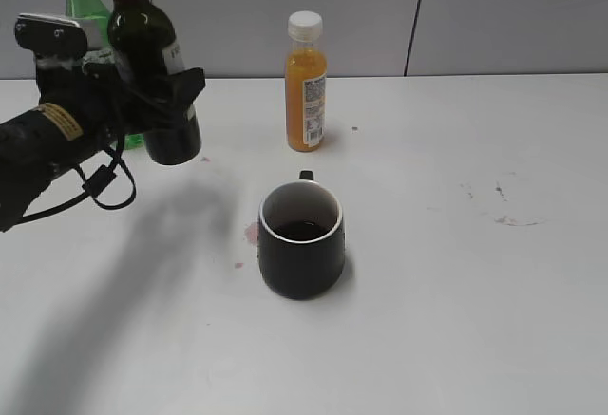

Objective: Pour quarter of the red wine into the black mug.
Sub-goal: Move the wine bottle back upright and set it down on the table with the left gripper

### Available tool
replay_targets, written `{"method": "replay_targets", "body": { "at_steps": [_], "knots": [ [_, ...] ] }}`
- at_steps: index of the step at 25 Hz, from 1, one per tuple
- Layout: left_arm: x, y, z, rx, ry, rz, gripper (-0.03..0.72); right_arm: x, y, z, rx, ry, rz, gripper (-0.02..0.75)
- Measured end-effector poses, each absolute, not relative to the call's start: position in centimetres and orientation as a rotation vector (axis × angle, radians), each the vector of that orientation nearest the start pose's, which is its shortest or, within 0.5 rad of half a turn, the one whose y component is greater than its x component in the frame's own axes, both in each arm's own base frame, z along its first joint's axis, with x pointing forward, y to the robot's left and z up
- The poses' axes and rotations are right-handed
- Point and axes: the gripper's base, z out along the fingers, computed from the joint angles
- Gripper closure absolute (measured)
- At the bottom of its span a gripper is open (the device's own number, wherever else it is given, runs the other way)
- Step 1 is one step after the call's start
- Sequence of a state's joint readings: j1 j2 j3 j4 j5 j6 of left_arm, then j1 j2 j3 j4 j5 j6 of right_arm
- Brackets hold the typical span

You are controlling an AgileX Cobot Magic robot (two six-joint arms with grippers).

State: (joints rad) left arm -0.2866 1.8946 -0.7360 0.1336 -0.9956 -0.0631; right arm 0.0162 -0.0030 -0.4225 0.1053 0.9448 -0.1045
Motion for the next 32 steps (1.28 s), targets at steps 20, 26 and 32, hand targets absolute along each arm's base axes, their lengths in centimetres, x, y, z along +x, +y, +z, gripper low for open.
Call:
{"method": "replay_targets", "body": {
  "at_steps": [20, 26, 32],
  "knots": [
    [37.2, -12.2, 9.8, 0.434, 1.614, -0.247, 0.147, 0.7, 0.8, 26.5, -0.115, 1.996, 0.067, 0.164],
    [37.3, -12.0, 9.1, 0.426, 1.626, -0.229, 0.147, 0.7, 0.8, 26.5, -0.115, 1.996, 0.067, 0.164],
    [37.5, -11.7, 8.5, 0.383, 1.623, -0.214, 0.147, 0.7, 0.8, 26.5, -0.115, 1.996, 0.067, 0.164]
  ]
}}
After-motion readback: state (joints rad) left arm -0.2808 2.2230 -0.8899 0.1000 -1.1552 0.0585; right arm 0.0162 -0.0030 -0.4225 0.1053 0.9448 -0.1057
